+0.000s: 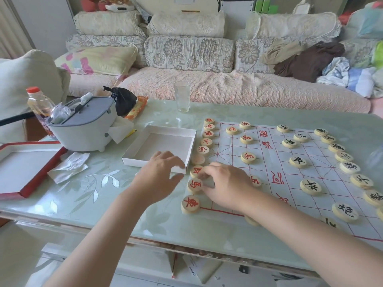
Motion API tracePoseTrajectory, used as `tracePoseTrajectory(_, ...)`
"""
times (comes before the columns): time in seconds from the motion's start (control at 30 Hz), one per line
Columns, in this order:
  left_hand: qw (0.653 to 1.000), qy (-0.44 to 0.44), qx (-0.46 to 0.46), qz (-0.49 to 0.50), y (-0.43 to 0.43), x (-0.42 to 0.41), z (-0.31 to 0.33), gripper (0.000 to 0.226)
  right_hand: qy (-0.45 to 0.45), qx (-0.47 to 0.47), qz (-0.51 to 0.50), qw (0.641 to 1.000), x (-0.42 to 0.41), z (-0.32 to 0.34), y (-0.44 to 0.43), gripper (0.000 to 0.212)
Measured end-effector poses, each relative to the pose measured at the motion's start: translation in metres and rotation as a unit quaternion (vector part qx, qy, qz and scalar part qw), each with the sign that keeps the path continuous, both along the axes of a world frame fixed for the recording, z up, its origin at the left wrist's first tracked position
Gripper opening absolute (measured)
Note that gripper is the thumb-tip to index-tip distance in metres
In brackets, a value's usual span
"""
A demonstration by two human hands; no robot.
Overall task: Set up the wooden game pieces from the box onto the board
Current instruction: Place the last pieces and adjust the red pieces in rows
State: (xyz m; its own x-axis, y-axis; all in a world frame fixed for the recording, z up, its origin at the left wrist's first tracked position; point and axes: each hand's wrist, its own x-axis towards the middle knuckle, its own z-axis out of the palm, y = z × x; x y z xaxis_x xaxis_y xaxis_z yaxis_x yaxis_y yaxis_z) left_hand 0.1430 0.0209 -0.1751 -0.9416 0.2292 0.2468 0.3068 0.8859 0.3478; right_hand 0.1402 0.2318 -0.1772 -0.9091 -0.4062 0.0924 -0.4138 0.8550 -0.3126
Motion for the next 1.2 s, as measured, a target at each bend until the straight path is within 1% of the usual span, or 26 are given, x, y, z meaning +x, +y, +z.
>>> tracePoseTrajectory(0.03,0.999,0.027,-0.020,0.015,-0.001,-0.006,-0.003,0.025,0.000,0.001,0.008,1.000,-0.001,-0.002,-0.002,0.029)
tracePoseTrajectory(0.07,0.998,0.033,-0.039,0.026,-0.002,-0.011,-0.007,0.032,-0.004,0.002,0.018,1.000,-0.001,-0.003,-0.004,0.030)
tracePoseTrajectory(0.13,0.998,0.008,-0.064,0.027,-0.005,-0.020,-0.017,0.041,-0.015,0.003,0.033,0.999,-0.001,-0.006,-0.007,0.028)
tracePoseTrajectory(0.2,0.997,-0.018,-0.069,0.014,-0.007,-0.024,-0.026,0.044,-0.018,0.001,0.043,0.999,-0.001,-0.009,-0.008,0.026)
tracePoseTrajectory(0.23,0.998,-0.018,-0.066,0.009,-0.008,-0.025,-0.030,0.043,-0.018,-0.002,0.044,0.999,-0.001,-0.011,-0.008,0.026)
tracePoseTrajectory(0.3,0.998,0.013,-0.062,0.010,-0.009,-0.026,-0.034,0.039,-0.020,-0.010,0.049,0.999,-0.002,-0.013,-0.007,0.026)
tracePoseTrajectory(0.33,0.997,0.032,-0.065,0.016,-0.009,-0.027,-0.035,0.036,-0.022,-0.013,0.050,0.998,-0.003,-0.013,-0.006,0.026)
tracePoseTrajectory(0.4,0.995,0.043,-0.084,0.040,-0.009,-0.029,-0.032,0.034,-0.015,-0.026,0.042,0.999,-0.007,-0.009,-0.004,0.026)
tracePoseTrajectory(0.5,0.991,0.024,-0.111,0.075,-0.008,-0.032,-0.028,0.030,0.011,-0.036,0.004,0.999,-0.018,-0.001,0.002,0.024)
tracePoseTrajectory(0.53,0.990,0.019,-0.116,0.083,-0.009,-0.033,-0.028,0.024,0.016,-0.029,-0.005,0.999,-0.023,0.001,0.004,0.024)
tracePoseTrajectory(0.6,0.990,-0.001,-0.105,0.090,-0.011,-0.033,-0.026,0.022,0.011,-0.003,-0.012,1.000,-0.030,0.003,0.008,0.026)
tracePoseTrajectory(0.63,0.992,-0.012,-0.095,0.084,-0.011,-0.032,-0.025,0.019,0.003,0.010,-0.012,1.000,-0.033,0.003,0.008,0.028)
tracePoseTrajectory(0.7,0.994,-0.005,-0.082,0.067,-0.008,-0.029,-0.020,0.027,-0.013,0.023,-0.008,1.000,-0.038,0.002,0.007,0.032)
tracePoseTrajectory(0.77,0.996,0.046,-0.066,0.030,-0.002,-0.027,-0.015,0.033,-0.020,0.024,-0.001,0.999,-0.042,0.002,0.002,0.034)
tracePoseTrajectory(0.83,0.995,0.081,-0.059,-0.011,0.007,-0.027,-0.011,0.027,-0.022,0.036,0.012,0.999,-0.045,0.003,-0.002,0.040)
tracePoseTrajectory(0.87,0.995,0.076,-0.057,-0.028,0.010,-0.027,-0.010,0.023,-0.025,0.049,0.026,0.998,-0.046,0.003,-0.004,0.044)
tracePoseTrajectory(0.93,0.997,0.039,-0.053,-0.050,0.015,-0.028,-0.011,0.020,-0.034,0.088,0.063,0.994,-0.050,0.006,-0.006,0.049)
tracePoseTrajectory(1.07,0.996,-0.007,-0.066,-0.066,0.017,-0.030,-0.013,0.021,-0.035,0.141,0.105,0.984,-0.057,0.008,-0.008,0.043)
tracePoseTrajectory(1.2,0.995,-0.060,-0.054,-0.060,0.015,-0.029,-0.010,0.015,-0.003,0.173,0.089,0.981,-0.058,0.010,0.000,0.037)
